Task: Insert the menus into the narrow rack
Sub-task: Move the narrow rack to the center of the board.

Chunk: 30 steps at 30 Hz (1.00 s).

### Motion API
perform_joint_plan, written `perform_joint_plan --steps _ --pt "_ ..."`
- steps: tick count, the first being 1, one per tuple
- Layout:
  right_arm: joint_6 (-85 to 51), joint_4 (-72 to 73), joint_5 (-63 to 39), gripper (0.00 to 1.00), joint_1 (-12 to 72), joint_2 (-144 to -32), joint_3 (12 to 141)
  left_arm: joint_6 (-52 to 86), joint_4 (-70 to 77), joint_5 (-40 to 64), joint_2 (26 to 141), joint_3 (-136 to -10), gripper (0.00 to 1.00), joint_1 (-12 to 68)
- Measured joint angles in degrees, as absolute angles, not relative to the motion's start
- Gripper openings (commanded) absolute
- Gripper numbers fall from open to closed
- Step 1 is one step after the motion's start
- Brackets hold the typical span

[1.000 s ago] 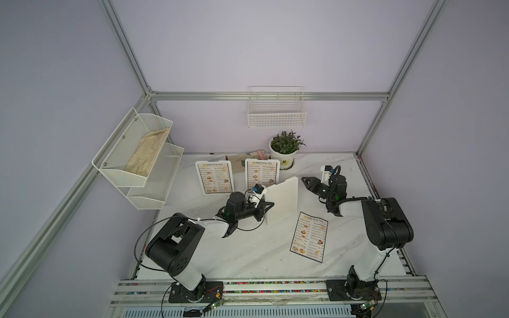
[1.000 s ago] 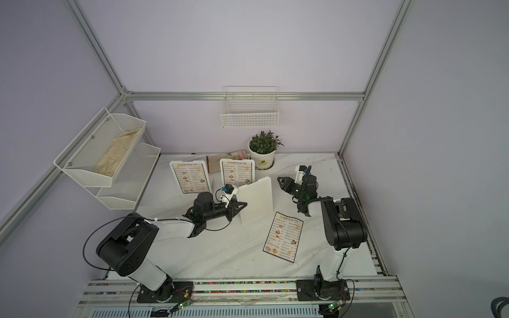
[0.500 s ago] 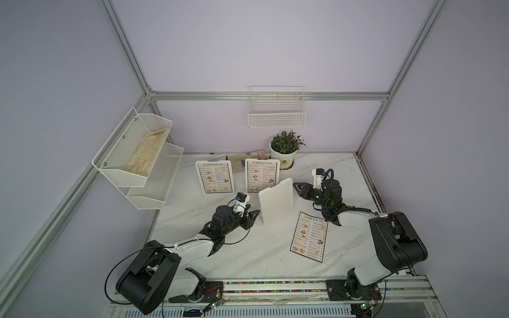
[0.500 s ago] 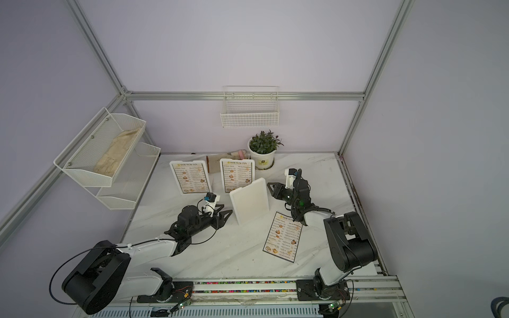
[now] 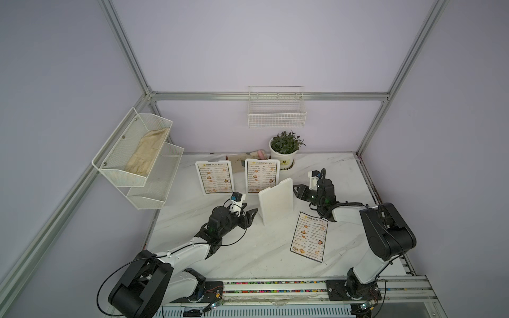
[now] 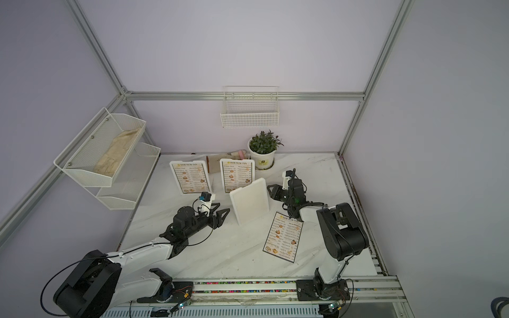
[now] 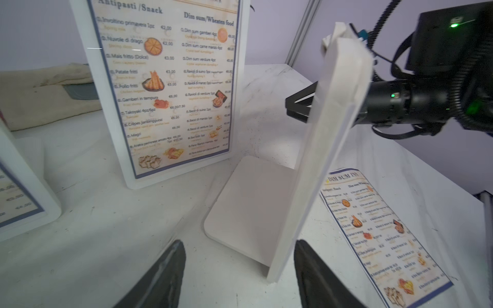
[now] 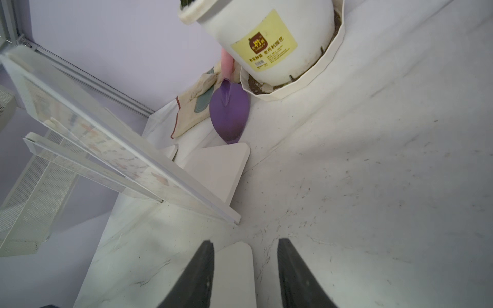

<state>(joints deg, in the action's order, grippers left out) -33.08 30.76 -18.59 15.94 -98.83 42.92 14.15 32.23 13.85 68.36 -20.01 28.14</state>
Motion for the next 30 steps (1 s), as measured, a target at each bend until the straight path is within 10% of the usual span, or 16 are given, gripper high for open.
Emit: perform_joint_plan --steps 26,29,30 --pt "-32.3 29.5 -13.3 0.51 24.5 -87.4 35.3 16.0 30.2 7.2 78.2 -22.7 0.68 26.4" --pt "-32.8 25.6 -10.7 0.54 24.5 -81.6 34.9 17.0 28.0 7.0 73.8 -22.7 0.74 26.3" --pt "-33.2 23.8 -9.8 0.55 24.5 -79.7 34.9 17.6 27.1 6.8 71.6 -22.7 0.98 26.3"
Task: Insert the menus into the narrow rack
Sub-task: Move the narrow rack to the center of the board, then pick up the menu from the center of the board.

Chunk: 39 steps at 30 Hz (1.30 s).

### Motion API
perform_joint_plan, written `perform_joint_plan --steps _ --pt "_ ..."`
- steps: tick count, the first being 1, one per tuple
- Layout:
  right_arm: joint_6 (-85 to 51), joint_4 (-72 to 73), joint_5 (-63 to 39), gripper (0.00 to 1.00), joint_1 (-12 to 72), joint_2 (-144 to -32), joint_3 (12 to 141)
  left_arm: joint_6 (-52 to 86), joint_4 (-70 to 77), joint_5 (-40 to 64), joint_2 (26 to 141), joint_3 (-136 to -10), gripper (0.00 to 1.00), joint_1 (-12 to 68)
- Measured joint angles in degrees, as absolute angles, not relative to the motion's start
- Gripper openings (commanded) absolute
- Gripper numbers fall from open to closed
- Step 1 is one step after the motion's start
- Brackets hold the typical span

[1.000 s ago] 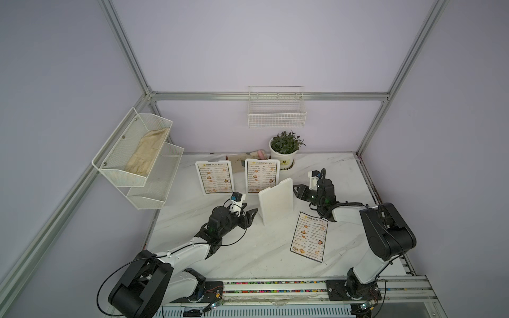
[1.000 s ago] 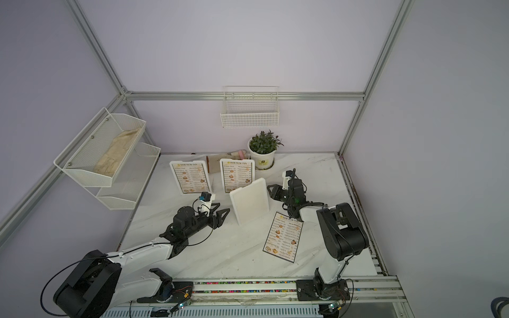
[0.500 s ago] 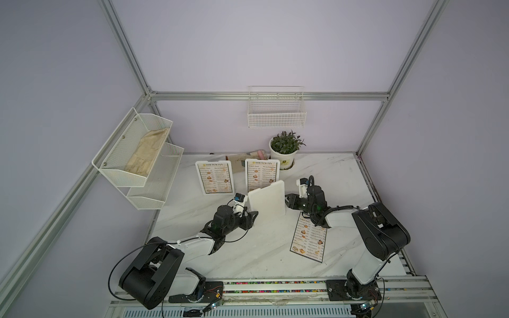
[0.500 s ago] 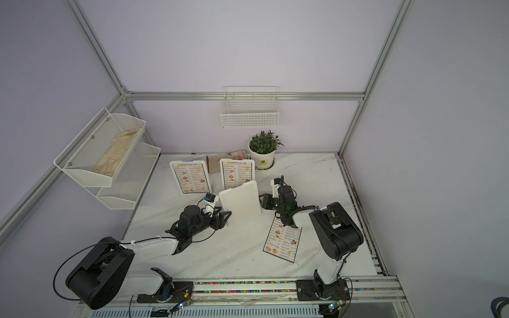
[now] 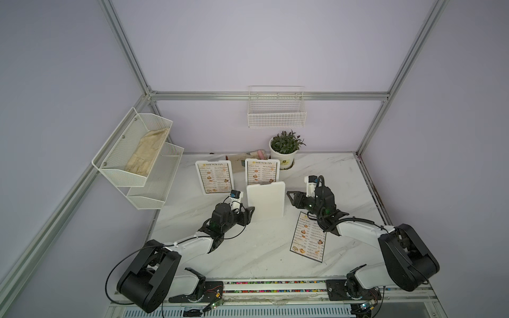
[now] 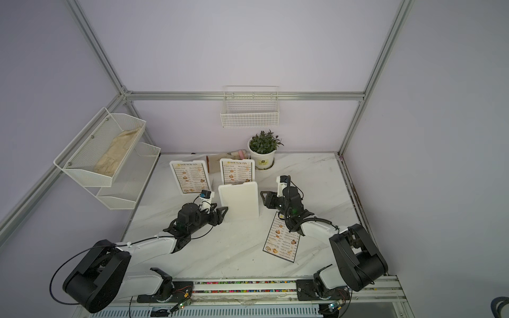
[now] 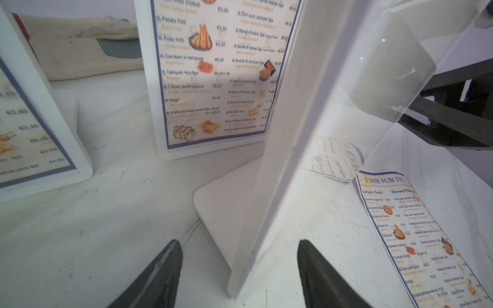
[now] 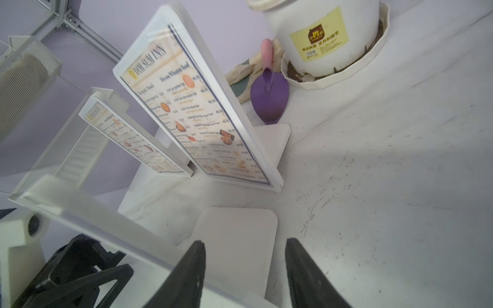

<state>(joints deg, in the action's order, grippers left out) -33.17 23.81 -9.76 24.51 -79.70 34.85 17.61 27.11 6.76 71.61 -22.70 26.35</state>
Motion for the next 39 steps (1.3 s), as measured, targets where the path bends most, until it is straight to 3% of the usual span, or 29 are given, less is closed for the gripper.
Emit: perform_joint_plan --steps 8,10,14,25,28,32,39 --pt "-43.4 4.3 -0.1 0.72 24.5 -68.2 34.7 28.1 12.2 -0.4 53.4 -22.9 1.0 26.3" --pt "-45.6 0.3 1.9 0.84 24.5 -65.7 34.1 30.9 10.2 -2.5 48.9 -22.2 1.0 26.3" --pt "-47.8 -7.2 5.4 0.97 24.5 -60.6 33.0 35.7 10.6 -6.3 39.2 -16.6 1.0 26.2" --pt "-46.7 -15.1 6.8 0.97 24.5 -57.2 28.3 40.7 9.6 3.0 28.1 -8.5 1.0 26.3" --pt "-46.8 -15.0 6.9 0.97 24.5 -59.3 26.7 42.0 10.3 6.4 28.5 -8.5 0.97 27.7" --pt "-47.4 -14.6 7.2 0.97 24.5 -60.9 24.8 42.6 11.2 5.3 34.4 -8.8 0.93 36.6" --pt "-46.2 -8.2 3.9 0.97 24.5 -65.1 23.6 41.4 11.7 -3.4 61.9 -20.1 0.84 54.2"
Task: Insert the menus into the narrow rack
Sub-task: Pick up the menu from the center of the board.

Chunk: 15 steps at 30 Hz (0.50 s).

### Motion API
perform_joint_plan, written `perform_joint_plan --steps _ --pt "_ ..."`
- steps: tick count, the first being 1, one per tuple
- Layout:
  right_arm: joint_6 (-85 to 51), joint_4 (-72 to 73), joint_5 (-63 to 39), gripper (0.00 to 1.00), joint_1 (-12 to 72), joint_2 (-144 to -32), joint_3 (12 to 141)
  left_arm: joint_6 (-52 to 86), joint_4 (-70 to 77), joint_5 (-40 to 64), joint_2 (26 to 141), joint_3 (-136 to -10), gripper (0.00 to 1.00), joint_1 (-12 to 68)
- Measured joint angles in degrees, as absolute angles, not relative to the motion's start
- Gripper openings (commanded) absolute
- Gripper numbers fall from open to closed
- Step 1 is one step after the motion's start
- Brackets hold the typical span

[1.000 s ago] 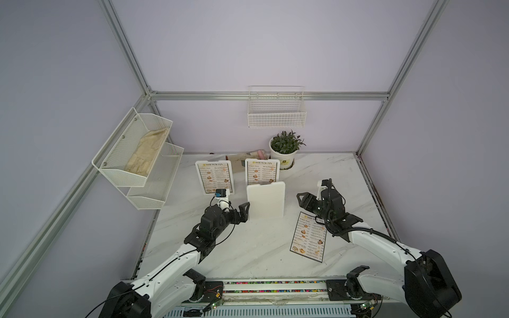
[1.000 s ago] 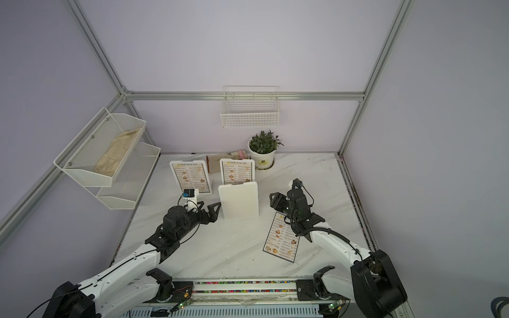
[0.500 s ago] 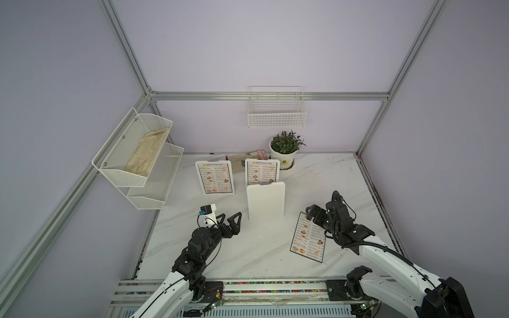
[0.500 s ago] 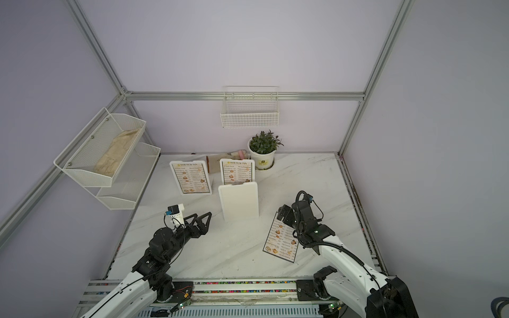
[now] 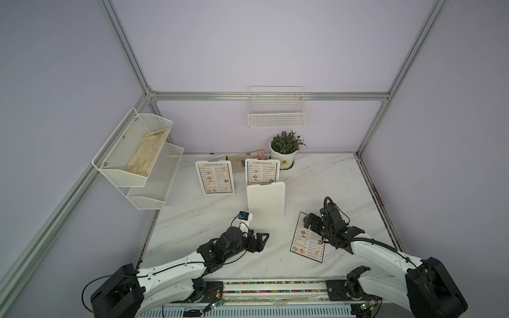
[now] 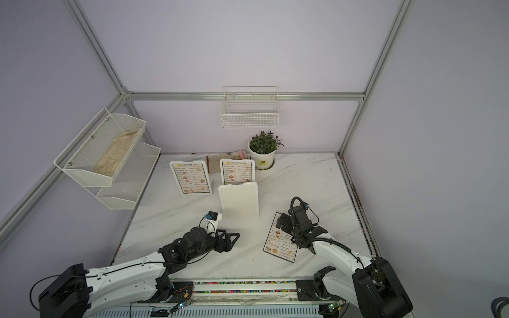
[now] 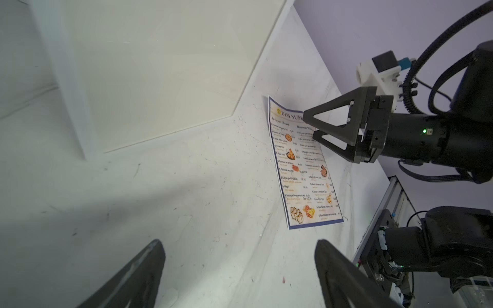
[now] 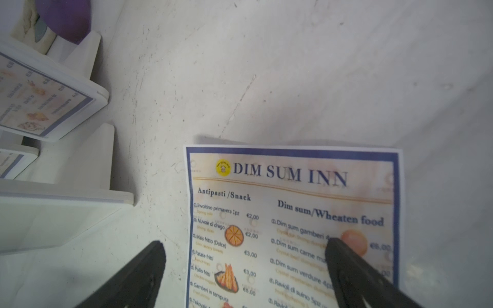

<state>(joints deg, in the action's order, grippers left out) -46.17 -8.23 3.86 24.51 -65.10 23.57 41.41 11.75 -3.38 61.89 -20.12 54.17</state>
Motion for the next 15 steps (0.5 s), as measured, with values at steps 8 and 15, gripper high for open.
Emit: perform_joint_plan --steps 8,15 --pt "-44.9 -3.1 3.8 0.88 24.5 -68.7 22.8 39.8 15.8 -7.9 85.0 -33.5 0.8 59.7" --pt "-44.5 1.4 5.3 0.77 24.5 -74.0 24.4 39.8 16.1 -8.8 94.0 -36.8 0.78 59.8"
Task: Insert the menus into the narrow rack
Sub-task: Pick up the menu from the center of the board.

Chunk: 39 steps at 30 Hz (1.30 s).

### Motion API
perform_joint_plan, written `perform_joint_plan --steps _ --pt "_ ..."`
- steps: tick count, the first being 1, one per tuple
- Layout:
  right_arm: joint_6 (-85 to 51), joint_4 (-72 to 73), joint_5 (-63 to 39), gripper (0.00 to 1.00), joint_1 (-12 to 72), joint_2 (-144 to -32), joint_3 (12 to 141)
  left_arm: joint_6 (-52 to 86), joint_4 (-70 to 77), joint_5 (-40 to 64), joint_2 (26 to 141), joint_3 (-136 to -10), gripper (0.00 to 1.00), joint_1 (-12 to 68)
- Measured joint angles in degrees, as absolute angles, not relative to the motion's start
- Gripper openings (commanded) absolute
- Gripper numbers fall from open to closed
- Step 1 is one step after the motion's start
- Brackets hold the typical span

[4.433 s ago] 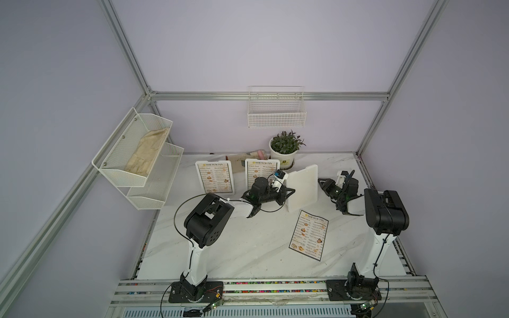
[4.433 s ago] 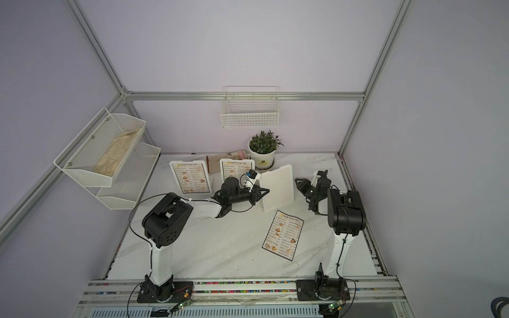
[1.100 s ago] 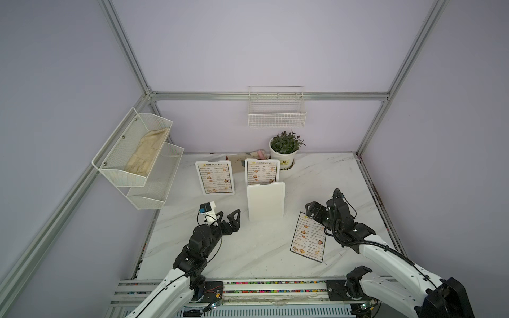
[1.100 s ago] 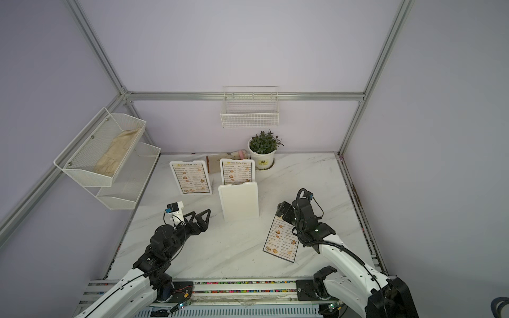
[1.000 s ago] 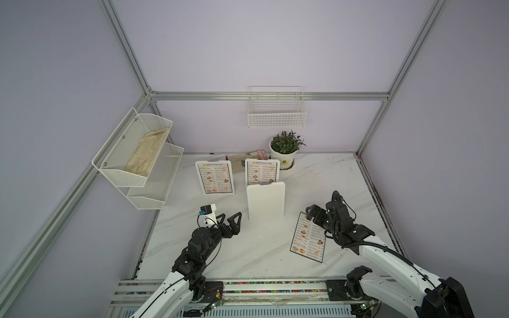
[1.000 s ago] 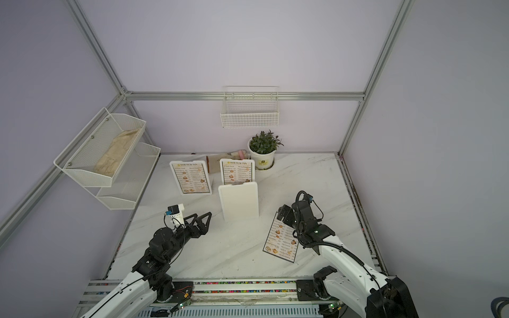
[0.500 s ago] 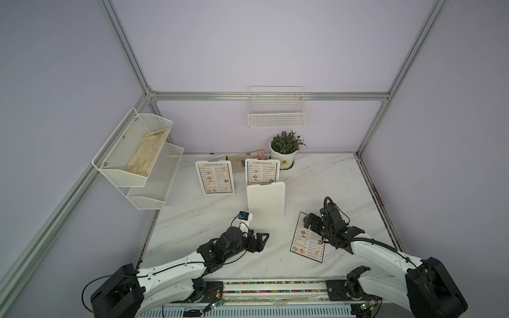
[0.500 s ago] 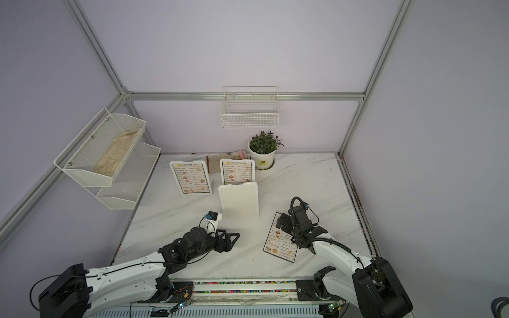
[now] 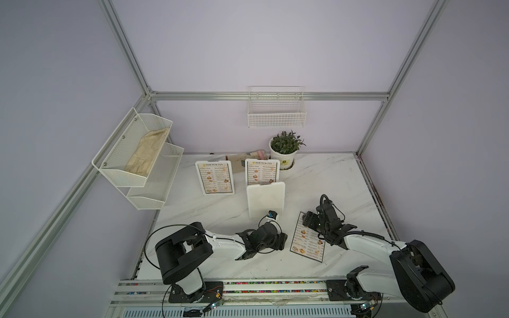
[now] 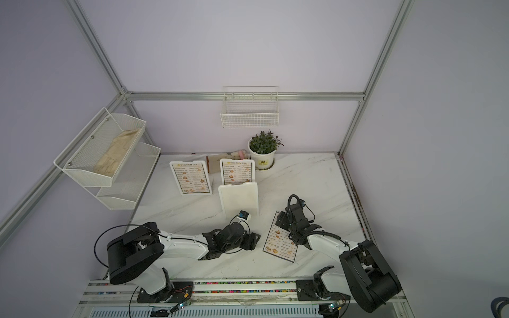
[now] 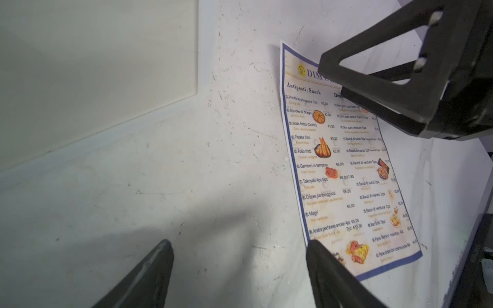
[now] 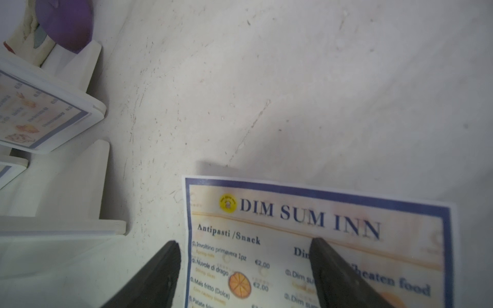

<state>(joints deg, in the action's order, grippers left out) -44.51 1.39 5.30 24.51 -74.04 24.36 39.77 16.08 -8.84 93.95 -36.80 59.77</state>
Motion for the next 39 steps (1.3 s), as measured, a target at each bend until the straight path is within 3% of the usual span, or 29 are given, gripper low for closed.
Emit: perform_joint_plan --steps 8,19,31,39 --pt "-46.2 -3.6 6.8 0.79 24.6 -70.8 24.7 39.6 17.6 -7.5 100.3 -43.0 0.76 59.8" --pt "-55.7 -17.4 13.4 0.87 24.6 -52.9 22.4 39.6 22.4 -3.9 105.6 -46.9 0.73 59.8" --pt "-56.7 -11.4 12.9 0.86 24.6 -67.6 24.3 39.7 23.7 -3.0 107.6 -48.6 0.73 59.8" --pt "-55.2 -6.5 10.5 0.8 24.6 -68.2 23.1 39.7 23.7 -2.7 109.6 -51.0 0.69 59.8"
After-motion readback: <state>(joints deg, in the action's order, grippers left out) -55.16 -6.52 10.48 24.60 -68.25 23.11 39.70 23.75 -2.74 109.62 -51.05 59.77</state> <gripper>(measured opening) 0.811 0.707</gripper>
